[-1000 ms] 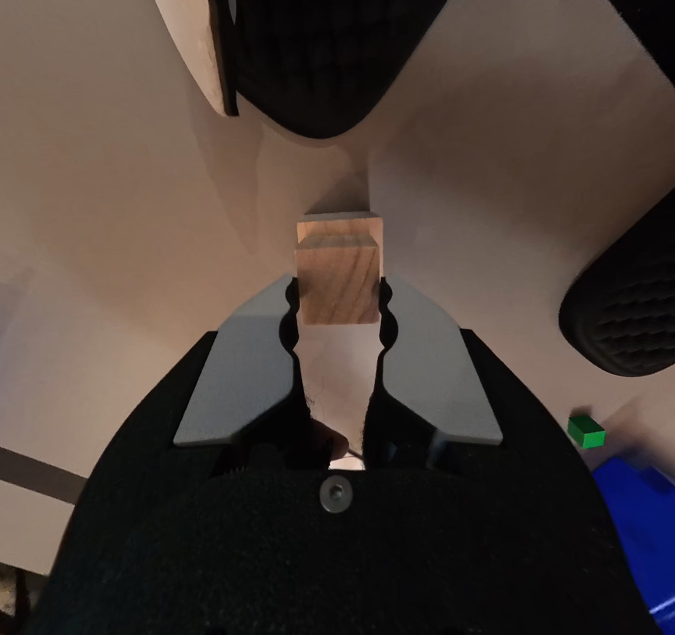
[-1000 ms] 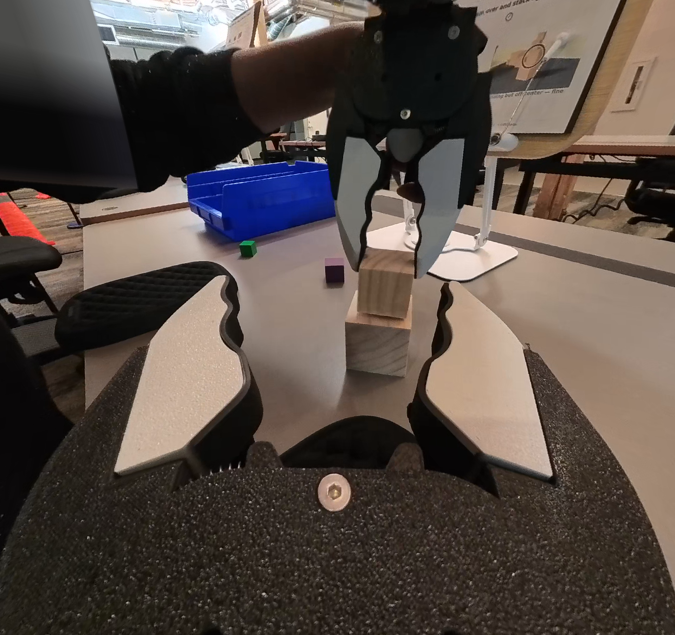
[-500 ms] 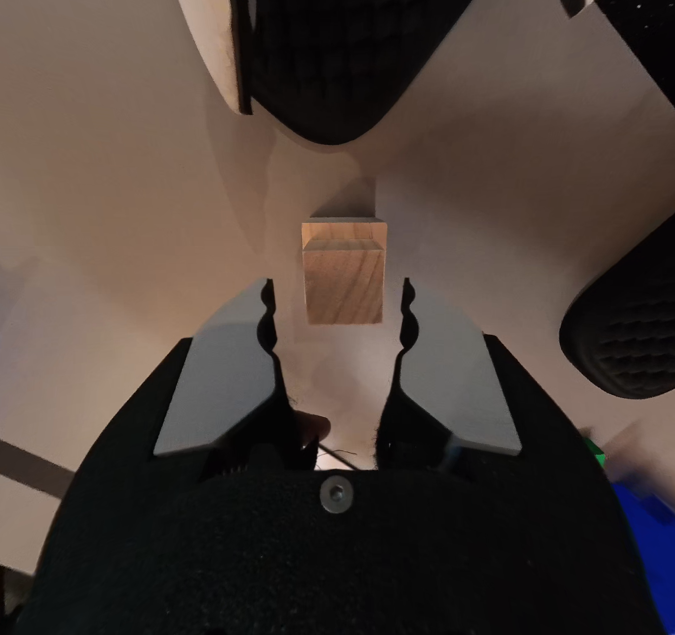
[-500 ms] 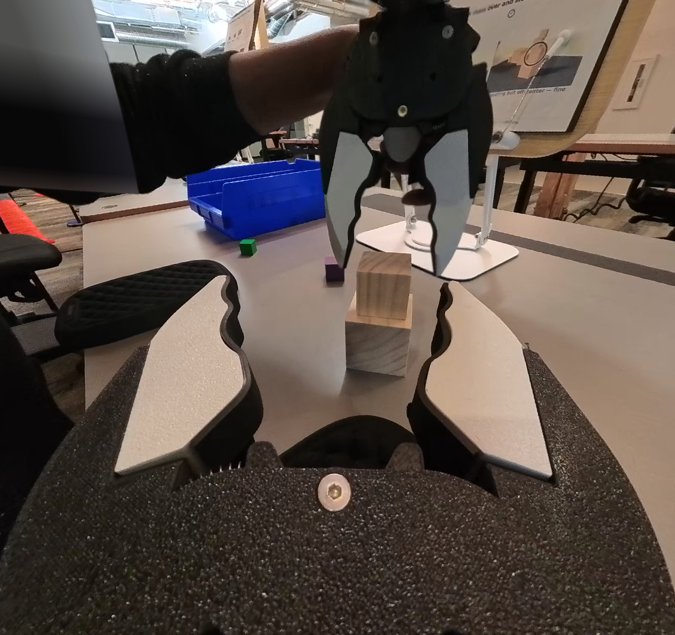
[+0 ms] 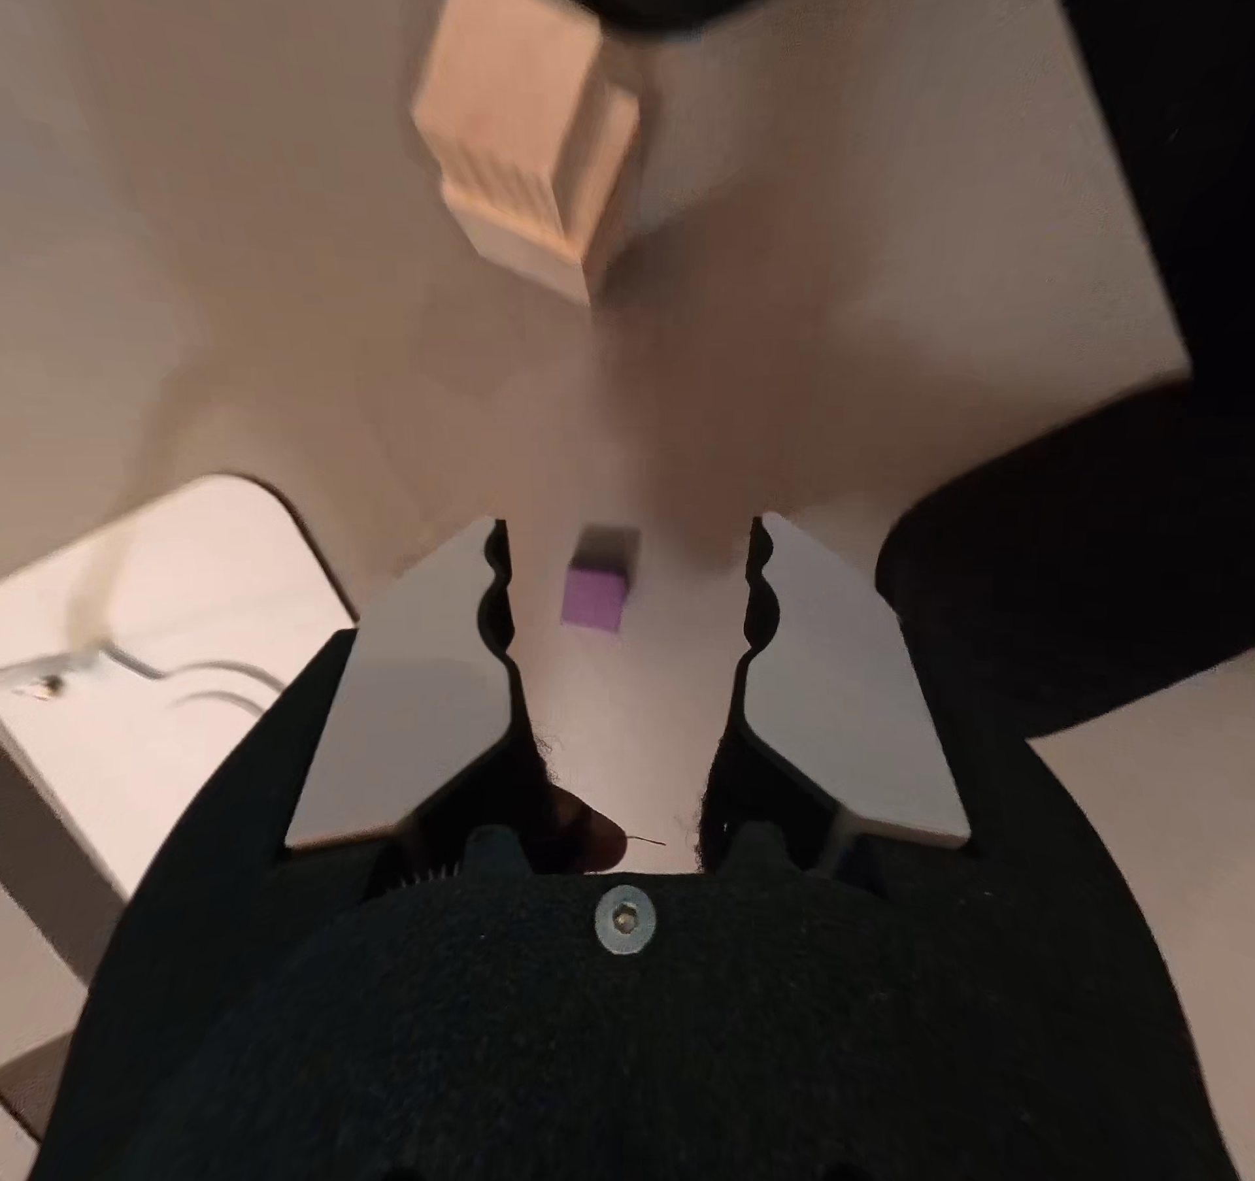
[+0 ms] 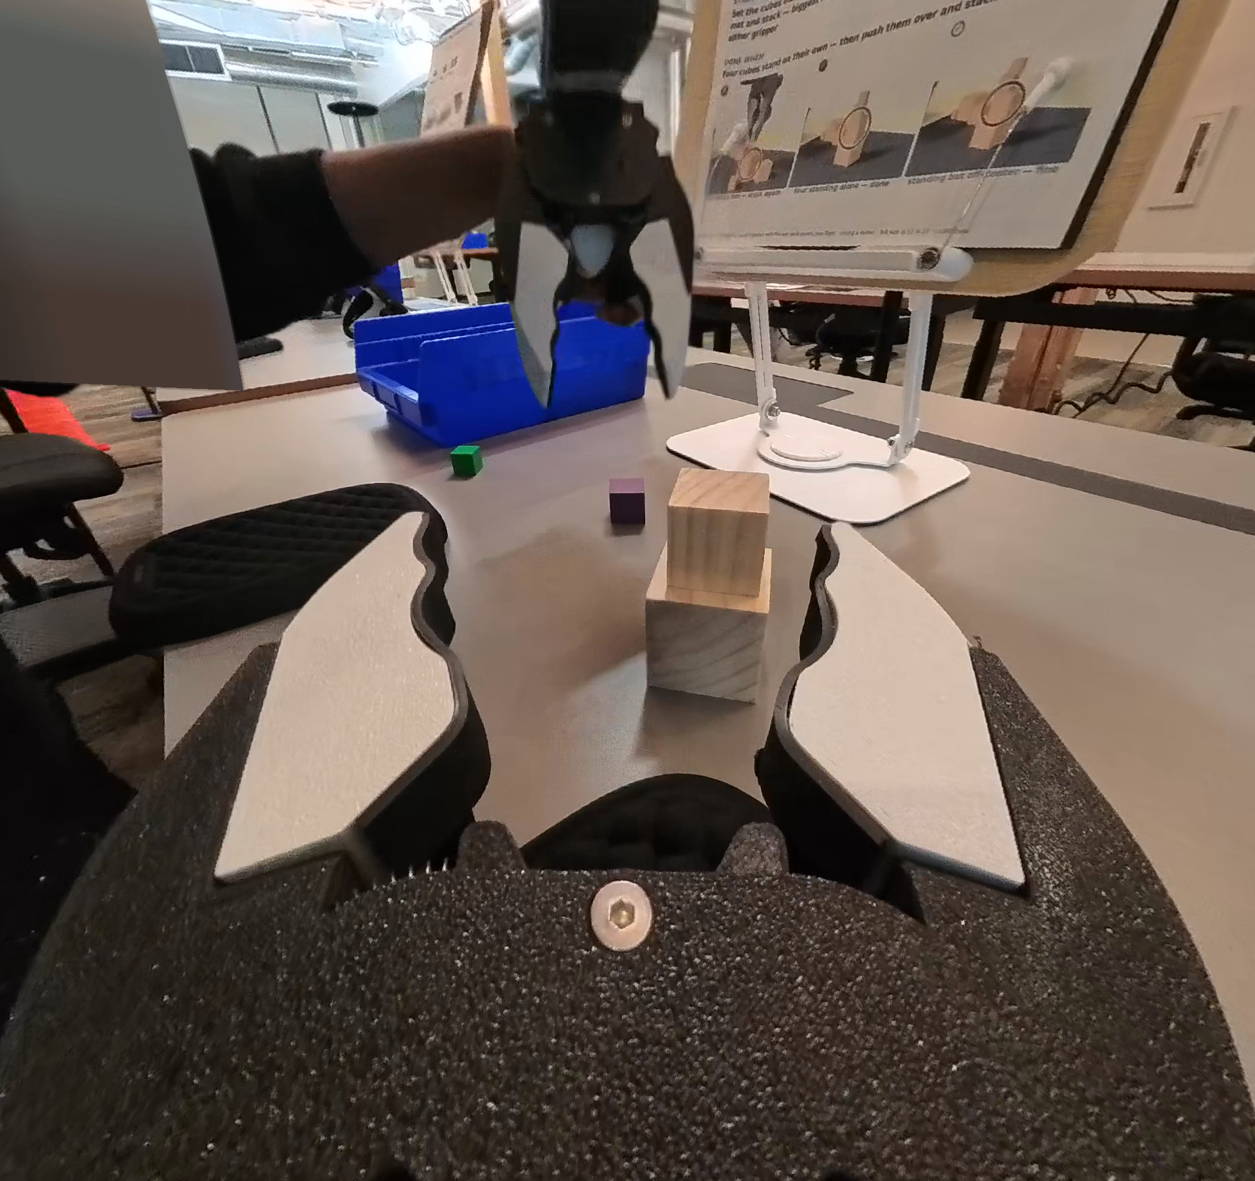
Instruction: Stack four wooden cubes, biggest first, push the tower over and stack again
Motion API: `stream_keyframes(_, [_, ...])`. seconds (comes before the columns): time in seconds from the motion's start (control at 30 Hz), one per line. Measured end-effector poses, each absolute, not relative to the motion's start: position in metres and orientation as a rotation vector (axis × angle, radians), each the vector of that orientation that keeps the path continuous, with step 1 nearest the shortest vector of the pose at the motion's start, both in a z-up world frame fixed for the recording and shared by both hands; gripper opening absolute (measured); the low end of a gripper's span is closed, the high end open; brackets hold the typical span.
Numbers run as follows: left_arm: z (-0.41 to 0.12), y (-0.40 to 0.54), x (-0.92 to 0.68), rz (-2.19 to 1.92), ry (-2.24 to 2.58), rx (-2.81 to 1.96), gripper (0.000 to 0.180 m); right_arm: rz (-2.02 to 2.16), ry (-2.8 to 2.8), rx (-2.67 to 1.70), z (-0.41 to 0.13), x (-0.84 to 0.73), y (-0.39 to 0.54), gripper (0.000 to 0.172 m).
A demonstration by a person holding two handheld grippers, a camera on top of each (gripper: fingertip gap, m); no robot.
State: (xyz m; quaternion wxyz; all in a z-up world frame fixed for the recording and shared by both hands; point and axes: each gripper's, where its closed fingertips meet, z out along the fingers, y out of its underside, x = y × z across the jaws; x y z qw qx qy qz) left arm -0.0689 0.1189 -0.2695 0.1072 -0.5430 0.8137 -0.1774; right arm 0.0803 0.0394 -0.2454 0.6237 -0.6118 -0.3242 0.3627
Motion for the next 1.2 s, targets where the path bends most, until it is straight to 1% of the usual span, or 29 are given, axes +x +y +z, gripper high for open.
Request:
stream_keyframes(0.17, [-0.32, 0.132, -0.101, -0.328, 2.521, -1.667, 0.06, 0.83, -0.75, -1.411, -0.246, 0.08, 0.04, 0.101])
stream_keyframes(0.5, [-0.347, 0.148, -0.104, -0.283, 2.569, -1.668, 0.049, 0.819, -0.75, -1.396, -0.245, 0.08, 0.038, 0.099])
stream_keyframes(0.57, [-0.35, 0.148, -0.103, -0.295, 2.578, -1.663, 0.042, 0.821, -0.74, -1.391, -0.244, 0.081, 0.038, 0.099])
stream_keyframes(0.63, [-0.351, 0.147, -0.104, -0.297, 2.598, -1.659, 0.027, 0.826, -0.73, -1.39, -0.243, 0.082, 0.039, 0.099])
stream_keyframes(0.67, [-0.35, 0.147, -0.104, -0.301, 2.599, -1.666, 0.027, 0.827, -0.728, -1.391, -0.243, 0.082, 0.039, 0.099])
stream_keyframes(0.8, [-0.327, 0.144, -0.099, -0.314, 2.582, -1.69, 0.027, 0.824, -0.732, -1.399, -0.244, 0.082, 0.04, 0.099])
stream_keyframes(0.9, [-0.29, 0.135, -0.075, -0.379, 2.551, -1.651, 0.026, 0.828, -0.734, -1.406, -0.245, 0.081, 0.04, 0.099])
stream_keyframes(1.07, [-0.234, 0.107, -0.016, -0.454, 2.611, -1.404, 0.026, 0.839, -0.738, -1.418, -0.247, 0.08, 0.041, 0.099])
stream_keyframes(1.2, [-0.223, 0.106, 0.015, -0.346, 2.693, -1.293, 0.026, 0.843, -0.726, -1.402, -0.244, 0.082, 0.04, 0.098])
